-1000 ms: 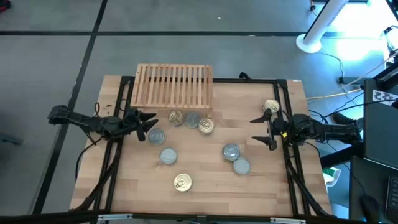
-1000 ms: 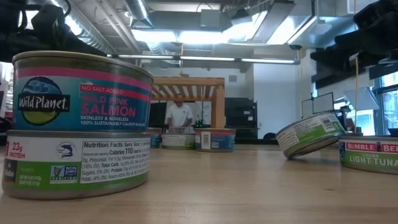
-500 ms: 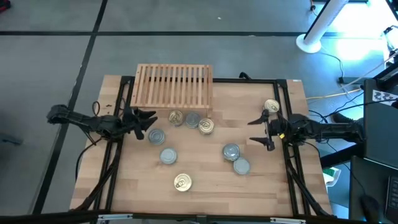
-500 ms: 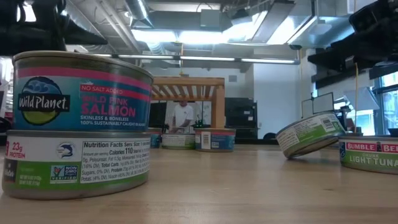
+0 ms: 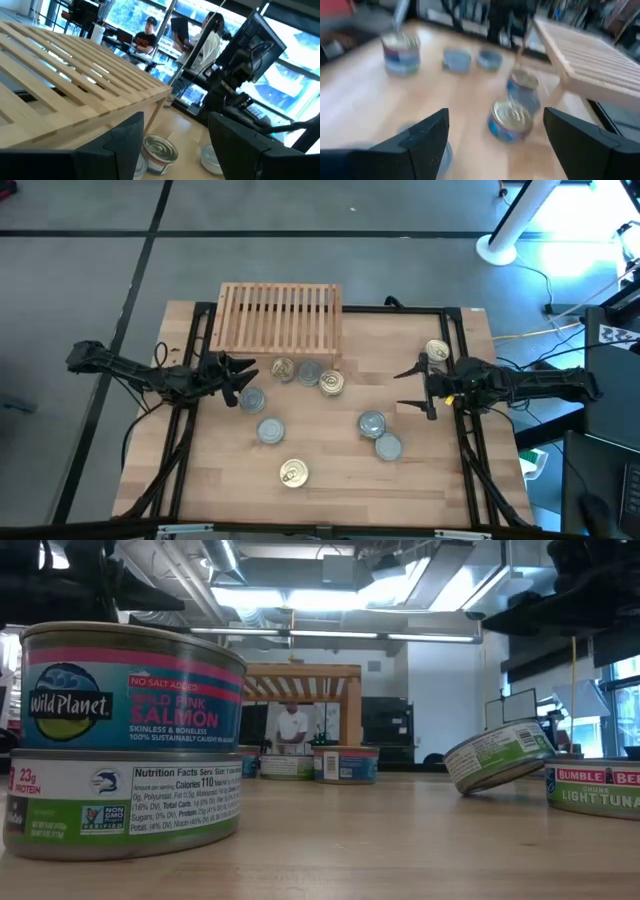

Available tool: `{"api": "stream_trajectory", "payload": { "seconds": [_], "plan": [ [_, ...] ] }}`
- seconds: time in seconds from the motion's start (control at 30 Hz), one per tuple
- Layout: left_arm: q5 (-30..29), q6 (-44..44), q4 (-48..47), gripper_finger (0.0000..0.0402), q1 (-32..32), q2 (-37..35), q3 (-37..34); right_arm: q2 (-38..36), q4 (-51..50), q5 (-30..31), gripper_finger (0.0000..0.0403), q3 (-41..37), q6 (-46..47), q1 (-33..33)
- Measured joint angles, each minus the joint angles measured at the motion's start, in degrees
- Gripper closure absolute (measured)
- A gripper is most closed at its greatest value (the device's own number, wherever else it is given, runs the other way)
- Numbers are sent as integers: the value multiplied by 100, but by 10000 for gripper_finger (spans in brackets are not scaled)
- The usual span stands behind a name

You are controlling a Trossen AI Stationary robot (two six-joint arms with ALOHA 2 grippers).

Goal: Stack canned seafood by type on shelf
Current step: Put the green tuna can on the shelf

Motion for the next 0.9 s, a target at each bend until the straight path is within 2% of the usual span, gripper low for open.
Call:
{"api": "stream_trajectory", "payload": {
  "seconds": [0.17, 0.43, 0.57, 0.77, 0.9],
  "plan": [
    [7, -264, 0, 183, 0, 173, 0, 679, -1405, 418, 84, 597, -400, 0],
    [297, -435, 572, 183, -2, 787, 105, 1609, -2066, 300, 84, 907, -569, 1],
    [308, 27, 605, 183, -4, 1435, 689, 1917, -2236, 430, 84, 911, -619, 233],
    [315, 1288, 579, 183, -4, 2752, 1786, 2258, -2167, 943, 84, 919, -786, 1104],
    [531, 1615, 554, 183, -4, 3661, 2418, 2485, -2165, 1303, 84, 920, -787, 1712]
  ]
}}
